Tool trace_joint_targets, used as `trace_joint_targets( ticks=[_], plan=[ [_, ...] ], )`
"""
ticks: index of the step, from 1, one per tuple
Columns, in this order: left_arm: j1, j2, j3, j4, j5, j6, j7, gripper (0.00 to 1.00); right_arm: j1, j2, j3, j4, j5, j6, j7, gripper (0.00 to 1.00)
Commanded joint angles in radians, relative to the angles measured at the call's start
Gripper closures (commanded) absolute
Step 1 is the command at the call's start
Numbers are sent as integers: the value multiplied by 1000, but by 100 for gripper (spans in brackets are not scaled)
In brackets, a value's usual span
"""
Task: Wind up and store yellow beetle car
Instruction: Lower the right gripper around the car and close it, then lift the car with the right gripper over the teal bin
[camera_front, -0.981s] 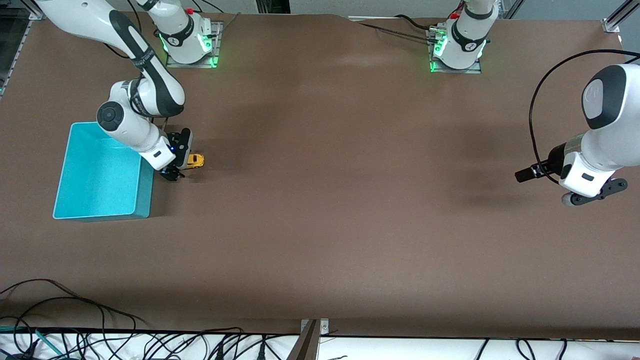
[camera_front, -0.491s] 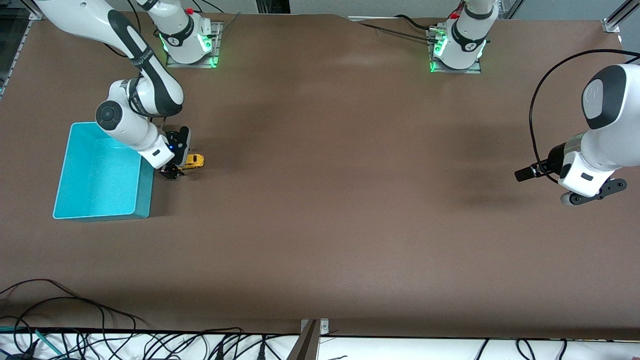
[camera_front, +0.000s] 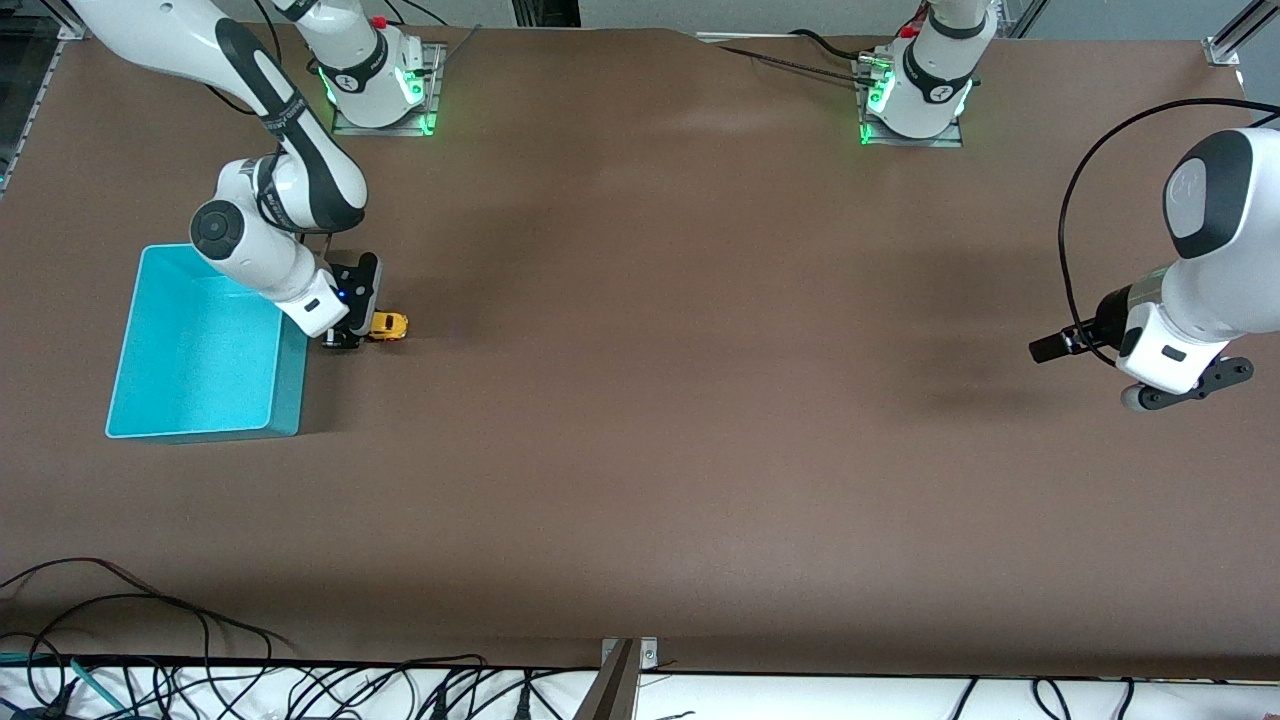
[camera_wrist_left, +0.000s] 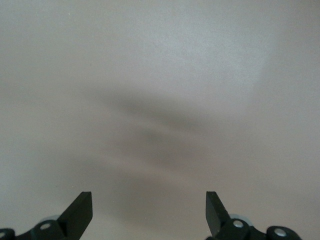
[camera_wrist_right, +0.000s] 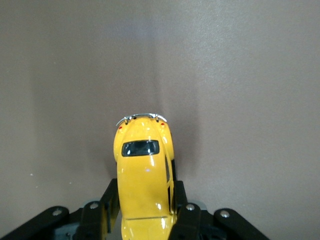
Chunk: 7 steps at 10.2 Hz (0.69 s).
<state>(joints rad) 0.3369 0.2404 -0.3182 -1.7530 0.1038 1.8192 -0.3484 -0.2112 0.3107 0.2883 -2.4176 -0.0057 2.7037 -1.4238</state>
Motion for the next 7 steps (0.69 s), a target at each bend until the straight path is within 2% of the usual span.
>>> trace_joint_targets(
  ticks=[1,4,7],
  plan=[
    [5,-12,-5,3,8,-20,20,0,-13,-68,14,-20,4,-28,-7,100],
    [5,-12,-5,3,8,-20,20,0,-14,-183,14,-11,64,-187,-6,100],
    [5,-12,-5,3,8,-20,22,0,-14,-289,14,6,75,-332,-9,100]
  ],
)
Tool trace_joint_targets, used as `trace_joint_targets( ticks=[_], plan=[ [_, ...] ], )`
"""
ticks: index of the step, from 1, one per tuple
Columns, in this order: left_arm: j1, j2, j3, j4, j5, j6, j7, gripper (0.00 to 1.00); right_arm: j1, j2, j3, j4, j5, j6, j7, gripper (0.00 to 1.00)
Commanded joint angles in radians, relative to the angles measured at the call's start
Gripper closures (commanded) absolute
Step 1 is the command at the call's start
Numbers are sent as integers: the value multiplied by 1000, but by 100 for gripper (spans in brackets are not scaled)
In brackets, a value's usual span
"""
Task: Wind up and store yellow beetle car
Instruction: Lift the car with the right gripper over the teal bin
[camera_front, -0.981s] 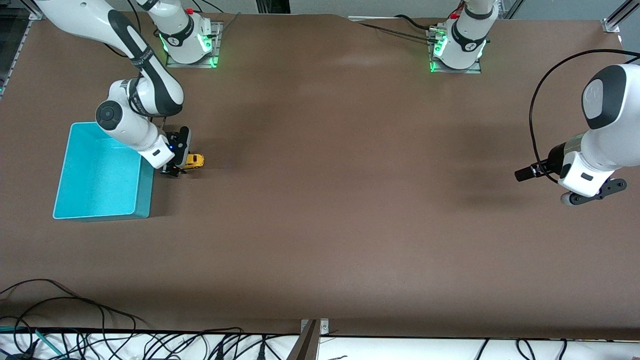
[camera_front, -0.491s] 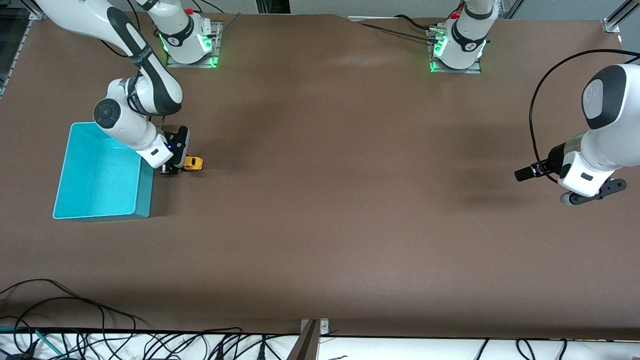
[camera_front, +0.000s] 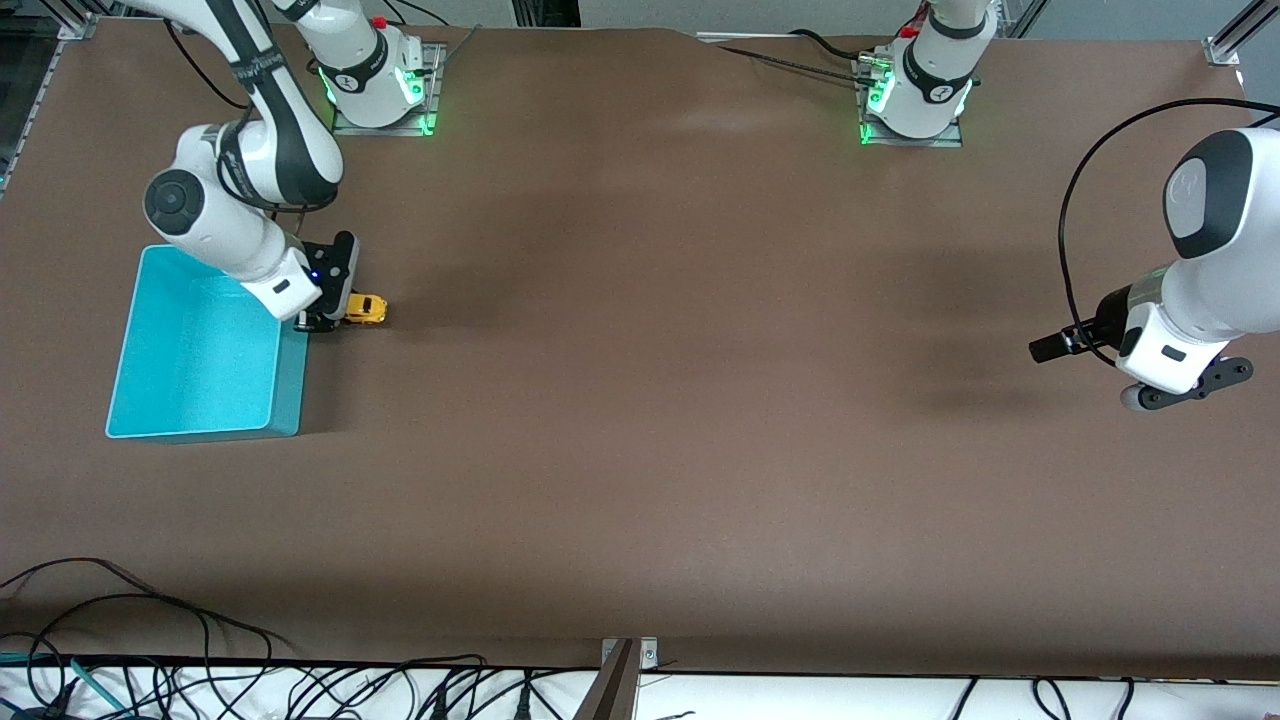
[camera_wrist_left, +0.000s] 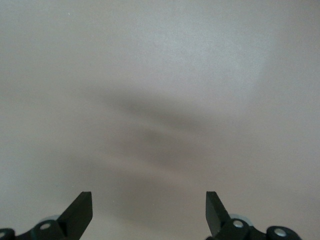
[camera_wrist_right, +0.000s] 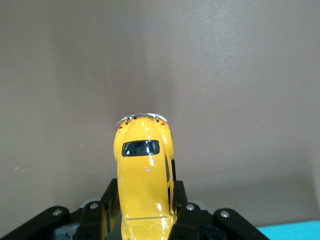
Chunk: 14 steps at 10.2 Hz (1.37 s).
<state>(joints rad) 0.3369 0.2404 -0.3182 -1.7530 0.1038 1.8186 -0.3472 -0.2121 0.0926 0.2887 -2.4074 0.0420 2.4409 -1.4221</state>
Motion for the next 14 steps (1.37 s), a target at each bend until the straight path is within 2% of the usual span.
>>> trace_joint_targets(
  ticks=[1,3,7,11,14],
  plan=[
    [5,-12,-5,3,8,-19,21,0,-16,-108,12,-1,29,-118,-14,100],
    [5,-12,-5,3,8,-19,21,0,-33,-164,9,11,29,-195,-49,100],
    [5,-12,-5,3,8,-19,27,0,-116,-156,-35,57,35,-255,-289,100],
    [5,-12,-5,3,8,-19,27,0,-216,-41,-104,138,32,-256,-571,100],
    [4,-12,-5,3,8,-19,27,0,-292,76,-123,226,30,-255,-753,100]
  ],
)
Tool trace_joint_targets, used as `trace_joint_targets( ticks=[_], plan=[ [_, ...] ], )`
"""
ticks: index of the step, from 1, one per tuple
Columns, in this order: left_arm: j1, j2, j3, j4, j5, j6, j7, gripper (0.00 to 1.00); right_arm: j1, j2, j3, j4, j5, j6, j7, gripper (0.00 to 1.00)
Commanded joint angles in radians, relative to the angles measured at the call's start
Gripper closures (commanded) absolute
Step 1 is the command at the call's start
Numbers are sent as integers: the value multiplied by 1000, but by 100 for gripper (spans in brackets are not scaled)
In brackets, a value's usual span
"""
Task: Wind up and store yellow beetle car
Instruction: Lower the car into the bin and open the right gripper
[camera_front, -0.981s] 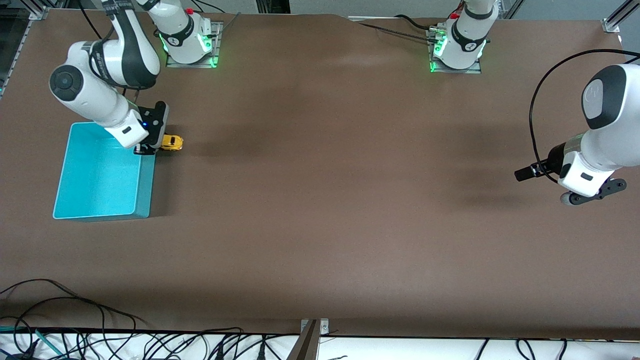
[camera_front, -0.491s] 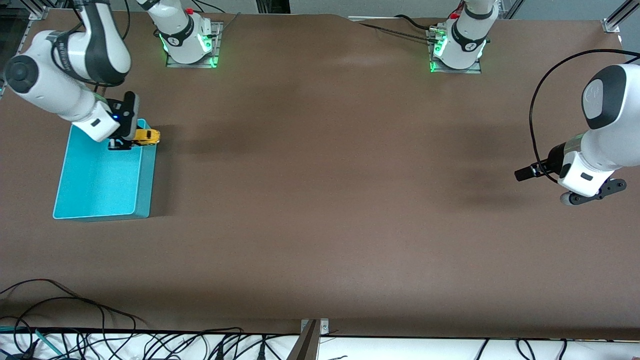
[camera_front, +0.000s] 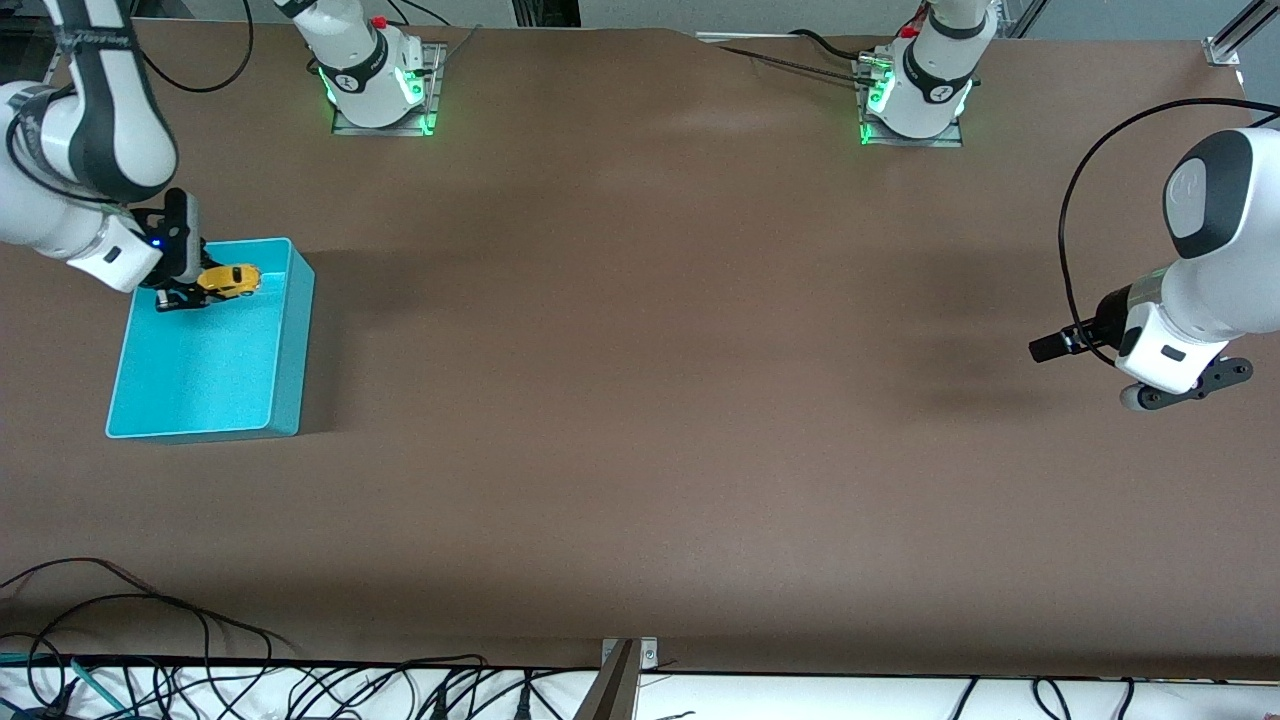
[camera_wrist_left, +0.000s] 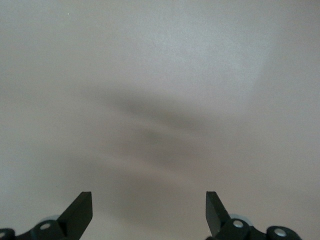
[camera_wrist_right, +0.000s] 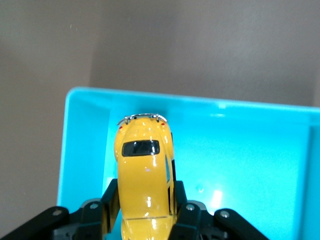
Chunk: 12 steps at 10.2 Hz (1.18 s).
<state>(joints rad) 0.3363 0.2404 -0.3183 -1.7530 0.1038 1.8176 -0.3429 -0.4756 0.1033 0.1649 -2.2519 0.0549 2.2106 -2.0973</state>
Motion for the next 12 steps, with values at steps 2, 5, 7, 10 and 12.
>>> trace_joint_targets(
  ticks=[2,5,7,10,12],
  plan=[
    [4,-10,-5,3,8,-20,22,0,-47,108,-2,97,17,-20,-115,100],
    [3,-10,-5,3,8,-18,22,0,-52,168,-2,100,14,36,-116,100],
    [3,-10,-5,3,8,-18,22,0,-54,214,-8,95,14,105,-154,100],
    [3,-10,-5,3,8,-18,22,0,-63,260,-21,91,14,155,-191,100],
    [3,-10,-5,3,8,-18,22,0,-78,279,-31,86,20,158,-199,78]
  ],
)
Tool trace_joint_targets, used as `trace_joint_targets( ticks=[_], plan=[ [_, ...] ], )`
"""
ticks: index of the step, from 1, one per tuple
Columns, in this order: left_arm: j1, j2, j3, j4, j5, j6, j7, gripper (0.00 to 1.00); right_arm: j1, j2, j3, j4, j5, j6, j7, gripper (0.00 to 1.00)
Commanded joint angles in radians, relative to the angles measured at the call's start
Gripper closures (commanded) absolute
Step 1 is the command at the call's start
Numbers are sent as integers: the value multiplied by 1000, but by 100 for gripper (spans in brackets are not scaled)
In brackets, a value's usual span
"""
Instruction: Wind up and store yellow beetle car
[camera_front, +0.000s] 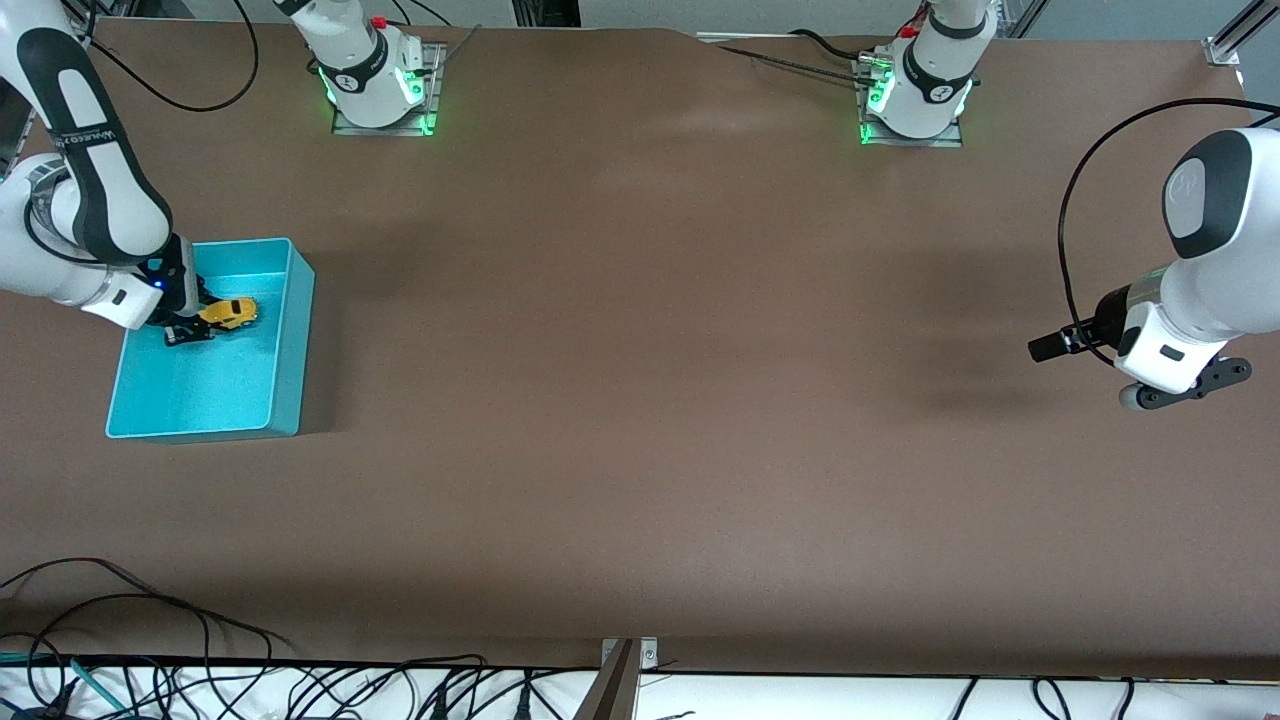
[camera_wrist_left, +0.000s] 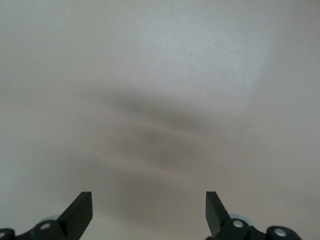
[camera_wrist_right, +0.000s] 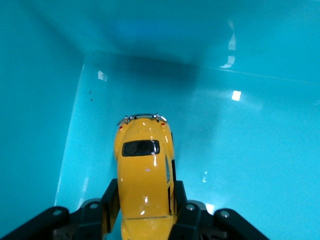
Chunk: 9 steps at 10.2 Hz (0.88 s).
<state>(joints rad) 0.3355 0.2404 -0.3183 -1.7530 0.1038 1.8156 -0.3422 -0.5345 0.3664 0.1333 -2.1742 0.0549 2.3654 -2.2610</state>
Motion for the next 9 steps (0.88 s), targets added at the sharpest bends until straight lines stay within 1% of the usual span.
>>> trace_joint_targets(
  ticks=[1,2,3,4,6,9],
  plan=[
    [4,-10,-5,3,8,-16,22,0,-25,16,-1,4,23,-3,-34,15],
    [4,-10,-5,3,8,-18,22,0,-30,13,-3,4,23,-15,-37,0],
    [4,-10,-5,3,8,-16,20,0,-30,6,-3,7,31,-44,-35,0],
    [2,-10,-5,3,8,-16,20,0,-29,2,-3,11,63,-76,-35,0],
    [2,-10,-5,3,8,-16,20,0,-22,-44,-3,13,80,-107,-8,0],
    [2,-9,-5,3,8,-16,20,0,36,-118,-1,19,79,-129,177,0]
  ],
)
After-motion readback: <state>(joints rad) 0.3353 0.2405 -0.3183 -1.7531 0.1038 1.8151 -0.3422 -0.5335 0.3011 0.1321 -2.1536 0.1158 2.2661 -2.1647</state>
